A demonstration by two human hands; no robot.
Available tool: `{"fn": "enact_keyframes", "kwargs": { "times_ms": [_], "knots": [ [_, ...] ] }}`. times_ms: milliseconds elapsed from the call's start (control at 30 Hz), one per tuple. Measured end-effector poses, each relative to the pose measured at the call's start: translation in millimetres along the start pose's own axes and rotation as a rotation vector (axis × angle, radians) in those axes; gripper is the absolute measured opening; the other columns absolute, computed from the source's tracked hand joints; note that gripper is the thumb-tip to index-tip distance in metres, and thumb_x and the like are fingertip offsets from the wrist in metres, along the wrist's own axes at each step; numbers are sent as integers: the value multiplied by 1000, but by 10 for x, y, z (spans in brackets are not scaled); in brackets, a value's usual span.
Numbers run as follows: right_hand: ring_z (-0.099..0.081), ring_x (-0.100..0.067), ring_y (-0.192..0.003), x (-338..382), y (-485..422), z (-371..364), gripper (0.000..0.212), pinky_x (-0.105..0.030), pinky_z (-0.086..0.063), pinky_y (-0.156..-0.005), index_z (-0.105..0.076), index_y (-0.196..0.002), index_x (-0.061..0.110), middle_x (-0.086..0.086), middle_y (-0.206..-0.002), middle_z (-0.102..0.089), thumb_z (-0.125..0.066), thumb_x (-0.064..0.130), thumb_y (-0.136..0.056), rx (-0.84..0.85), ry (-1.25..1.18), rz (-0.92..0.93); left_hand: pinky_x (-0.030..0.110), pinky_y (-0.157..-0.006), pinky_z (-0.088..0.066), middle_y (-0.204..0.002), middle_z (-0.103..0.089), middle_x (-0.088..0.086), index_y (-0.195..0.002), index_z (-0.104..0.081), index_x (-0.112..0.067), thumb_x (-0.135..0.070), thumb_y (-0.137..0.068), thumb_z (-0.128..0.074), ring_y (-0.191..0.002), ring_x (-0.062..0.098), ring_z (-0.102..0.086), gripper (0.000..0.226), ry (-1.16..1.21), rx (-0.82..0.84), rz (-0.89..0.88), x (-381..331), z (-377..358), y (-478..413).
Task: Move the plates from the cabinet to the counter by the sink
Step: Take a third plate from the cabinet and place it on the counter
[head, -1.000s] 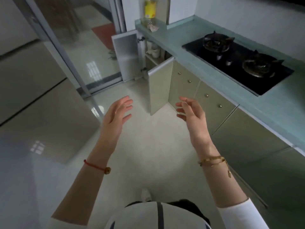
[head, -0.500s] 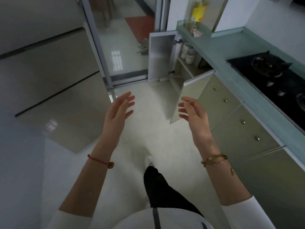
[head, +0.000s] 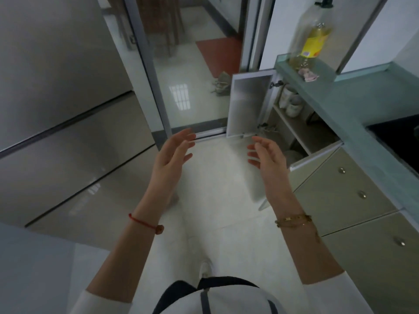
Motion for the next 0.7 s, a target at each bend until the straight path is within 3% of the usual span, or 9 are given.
{"fn": "enact_keyframes", "kwargs": {
  "times_ms": [400, 567, 700],
  "knots": [
    [-62, -15, -97, -177, -1697, 77, 22, -32, -53, -88, -62, -117, 13, -2, -106, -66, -49, 16, -100, -244, 1, -104, 30, -99, -50, -129, -63, 9, -131, -56, -13, -8, -104, -42, -118, 19, -61, 31, -7, 216, 60, 355, -710, -2065],
    [-62, -16, -97, -265, -2596, 138, 26, -29, -54, -86, -61, -122, 12, -7, -111, -65, -49, 16, -99, -389, 22, -104, 33, -100, -52, -121, -69, -5, -116, -66, -34, -16, -102, -50, -118, 16, -64, 28, 17, 340, 75, 636, -1092, -3245],
    [-63, -16, -95, -247, -3236, 233, 23, -30, -53, -85, -62, -118, 14, -7, -107, -67, -50, 17, -99, -534, 16, -117, 36, -102, -52, -127, -68, 0, -127, -64, -20, -19, -100, -52, -120, 14, -64, 30, 0, 458, 87, 749, -1459, -4204]
  ]
}}
Point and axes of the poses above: each hand's wrist, its own y-axis away from the middle knuckle, its own z-axis out of the back of the hand, x = y × z, the point moved 3 cm from there along -y, towards the middle knuckle
